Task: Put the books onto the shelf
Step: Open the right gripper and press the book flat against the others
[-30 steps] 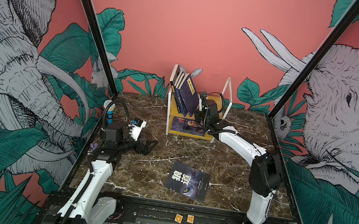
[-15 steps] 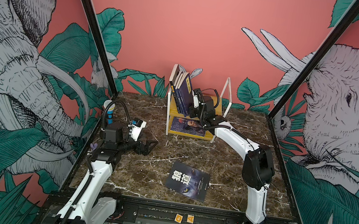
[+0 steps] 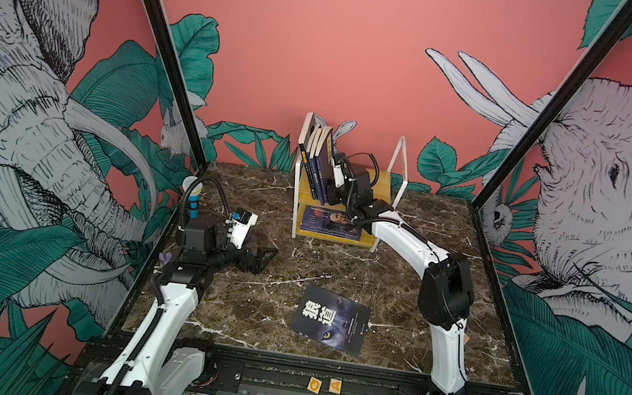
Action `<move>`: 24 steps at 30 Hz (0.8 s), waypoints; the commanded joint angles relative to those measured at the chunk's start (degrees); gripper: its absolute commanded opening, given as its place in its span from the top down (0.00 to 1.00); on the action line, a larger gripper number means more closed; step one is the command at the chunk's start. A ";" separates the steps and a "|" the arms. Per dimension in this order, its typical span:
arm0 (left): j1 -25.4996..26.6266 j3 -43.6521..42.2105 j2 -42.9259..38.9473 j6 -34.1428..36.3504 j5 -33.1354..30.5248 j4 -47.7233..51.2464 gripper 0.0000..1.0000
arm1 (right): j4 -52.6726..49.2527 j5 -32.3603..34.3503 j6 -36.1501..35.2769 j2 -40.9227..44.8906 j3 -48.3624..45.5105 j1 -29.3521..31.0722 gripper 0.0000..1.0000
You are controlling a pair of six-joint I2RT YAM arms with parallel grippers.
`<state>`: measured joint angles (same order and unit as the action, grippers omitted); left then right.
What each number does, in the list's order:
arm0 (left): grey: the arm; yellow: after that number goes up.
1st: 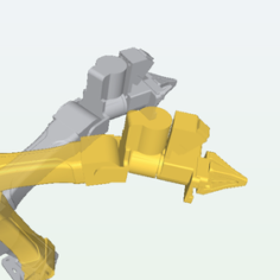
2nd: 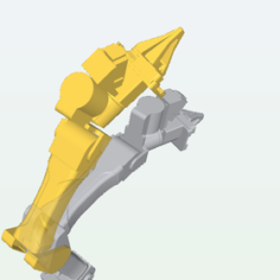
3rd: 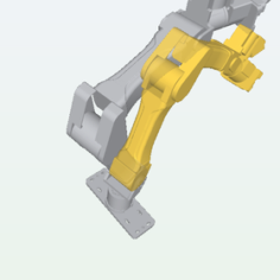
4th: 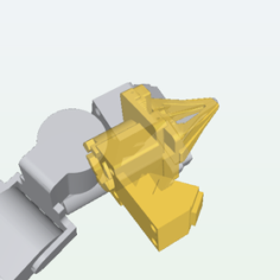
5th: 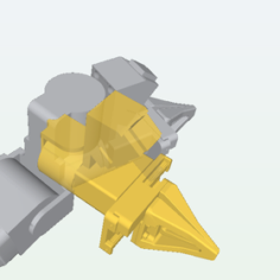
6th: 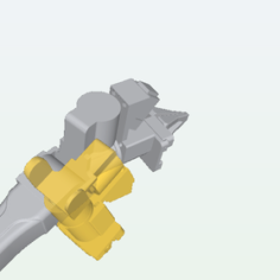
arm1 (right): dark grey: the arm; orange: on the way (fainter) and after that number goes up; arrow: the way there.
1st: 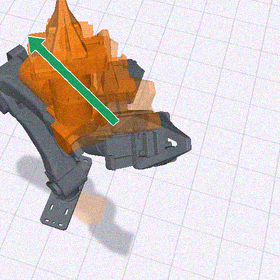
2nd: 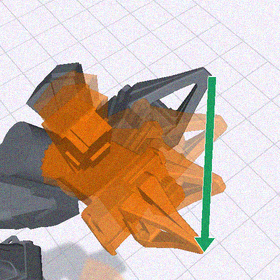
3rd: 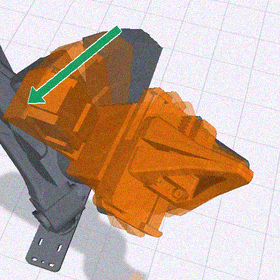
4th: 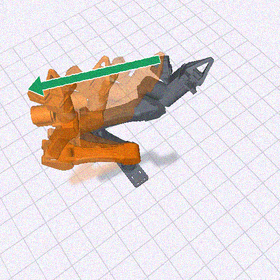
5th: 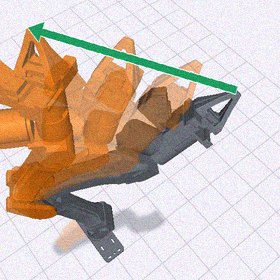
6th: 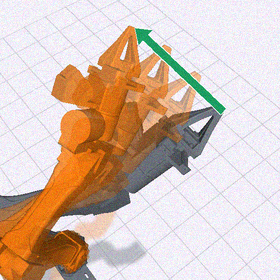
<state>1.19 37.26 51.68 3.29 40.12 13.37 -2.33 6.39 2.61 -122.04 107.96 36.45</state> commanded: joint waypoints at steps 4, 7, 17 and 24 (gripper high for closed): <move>-0.21 0.77 -0.59 1.33 1.08 0.25 0.01 | -1.61 3.02 2.05 0.69 0.07 1.43 0.88; -0.22 0.48 -0.69 1.40 0.85 -0.31 0.01 | -1.56 3.12 0.23 3.56 -2.76 1.43 0.85; -0.22 0.01 -0.45 0.68 1.18 -0.62 0.01 | -4.68 -1.60 -8.27 14.49 -12.38 1.35 0.67; -0.52 -0.16 -0.56 0.42 1.51 -0.92 0.01 | -4.21 -10.56 -16.45 20.74 -19.39 1.05 0.46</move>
<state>1.08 37.26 51.68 3.25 40.27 13.34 -7.27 1.19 -8.69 -104.03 90.45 37.45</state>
